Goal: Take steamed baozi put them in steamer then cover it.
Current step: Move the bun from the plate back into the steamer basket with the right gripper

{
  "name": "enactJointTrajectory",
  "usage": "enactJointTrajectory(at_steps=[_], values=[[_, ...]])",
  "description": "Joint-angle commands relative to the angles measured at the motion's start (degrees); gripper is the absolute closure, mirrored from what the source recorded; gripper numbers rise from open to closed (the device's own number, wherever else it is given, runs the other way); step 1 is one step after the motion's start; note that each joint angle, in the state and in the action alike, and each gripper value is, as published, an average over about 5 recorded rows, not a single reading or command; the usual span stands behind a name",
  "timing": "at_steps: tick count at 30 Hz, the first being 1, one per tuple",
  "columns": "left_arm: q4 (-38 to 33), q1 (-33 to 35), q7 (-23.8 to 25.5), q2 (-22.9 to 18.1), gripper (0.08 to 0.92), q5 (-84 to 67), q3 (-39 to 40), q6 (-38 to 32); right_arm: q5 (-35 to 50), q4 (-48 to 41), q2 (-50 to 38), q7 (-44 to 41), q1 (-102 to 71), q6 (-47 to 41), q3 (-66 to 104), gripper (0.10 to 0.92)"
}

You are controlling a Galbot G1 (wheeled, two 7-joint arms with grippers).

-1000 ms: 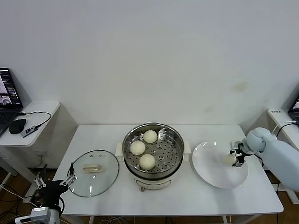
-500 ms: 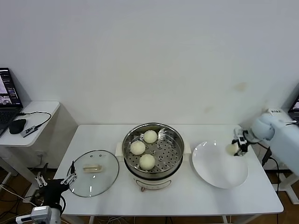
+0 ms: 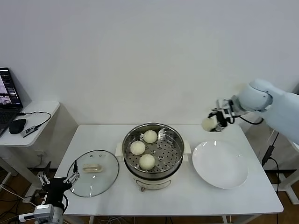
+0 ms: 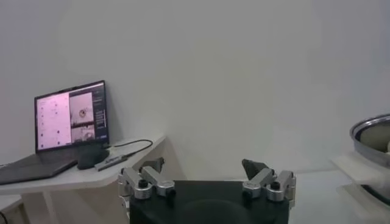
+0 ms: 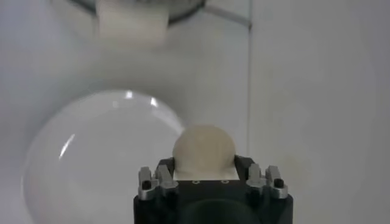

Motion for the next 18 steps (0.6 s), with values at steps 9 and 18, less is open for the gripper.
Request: enactJointTrajectory(at_steps=[9, 18], values=[[0.6, -0.1, 0.0, 0.0, 0.177, 0.1, -0.2, -0.1, 24.4, 9.2, 15.5, 18.1, 4.1, -17.9, -12.6, 0.406], [1.4, -0.3, 0.1, -0.5, 0.177, 0.2, -0.1, -0.3, 23.2, 6.1, 19.0, 21.5, -0.5, -18.1, -13.7, 0.406]])
